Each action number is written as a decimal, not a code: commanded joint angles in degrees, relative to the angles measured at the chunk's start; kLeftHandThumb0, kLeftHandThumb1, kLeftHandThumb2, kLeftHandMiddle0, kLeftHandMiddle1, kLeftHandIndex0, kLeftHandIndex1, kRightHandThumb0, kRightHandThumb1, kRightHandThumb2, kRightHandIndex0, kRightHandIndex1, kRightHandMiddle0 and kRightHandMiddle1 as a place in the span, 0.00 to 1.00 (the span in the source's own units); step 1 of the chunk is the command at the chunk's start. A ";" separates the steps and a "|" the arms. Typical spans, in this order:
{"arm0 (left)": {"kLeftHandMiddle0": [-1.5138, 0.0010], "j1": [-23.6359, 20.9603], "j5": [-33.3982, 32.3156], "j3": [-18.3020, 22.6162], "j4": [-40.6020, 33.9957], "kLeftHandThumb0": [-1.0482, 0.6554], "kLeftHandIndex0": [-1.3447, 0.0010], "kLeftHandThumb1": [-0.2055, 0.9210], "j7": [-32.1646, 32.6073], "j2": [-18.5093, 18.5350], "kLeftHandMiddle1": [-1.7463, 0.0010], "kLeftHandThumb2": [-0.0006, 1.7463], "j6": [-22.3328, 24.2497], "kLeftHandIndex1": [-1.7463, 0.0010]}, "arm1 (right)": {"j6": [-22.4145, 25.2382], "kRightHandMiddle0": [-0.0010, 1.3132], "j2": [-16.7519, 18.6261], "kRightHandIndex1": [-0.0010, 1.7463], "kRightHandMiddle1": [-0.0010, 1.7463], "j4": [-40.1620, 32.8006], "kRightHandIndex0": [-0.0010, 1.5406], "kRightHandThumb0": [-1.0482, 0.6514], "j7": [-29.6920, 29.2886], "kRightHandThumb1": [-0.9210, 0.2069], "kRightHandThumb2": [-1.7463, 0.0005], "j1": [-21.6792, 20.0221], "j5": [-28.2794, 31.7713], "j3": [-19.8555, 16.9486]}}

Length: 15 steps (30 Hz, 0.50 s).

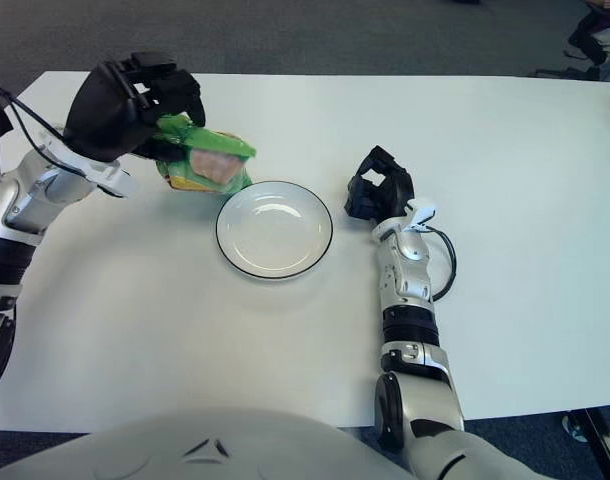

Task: Put the snack into the plate.

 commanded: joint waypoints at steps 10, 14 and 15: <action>0.43 -4.44 -0.01 -1.57 1.99 0.61 0.56 0.22 -1.97 -3.43 0.06 0.92 -4.66 0.00 | -1.48 0.53 1.29 1.00 1.00 4.98 0.86 0.31 0.89 0.62 0.17 4.77 0.73 -0.34; 0.44 -5.29 -8.23 -3.01 2.81 0.61 0.57 0.22 -9.75 -4.09 0.05 0.92 -4.10 0.00 | -1.36 0.53 1.19 1.00 1.00 5.09 0.86 0.31 1.07 0.63 0.17 4.74 0.65 -0.33; 0.44 -5.61 -9.29 -3.22 2.64 0.61 0.57 0.23 -11.32 -4.02 0.05 0.92 -4.00 0.00 | -1.29 0.53 1.17 1.00 1.00 5.06 0.86 0.31 1.11 0.63 0.17 4.74 0.68 -0.34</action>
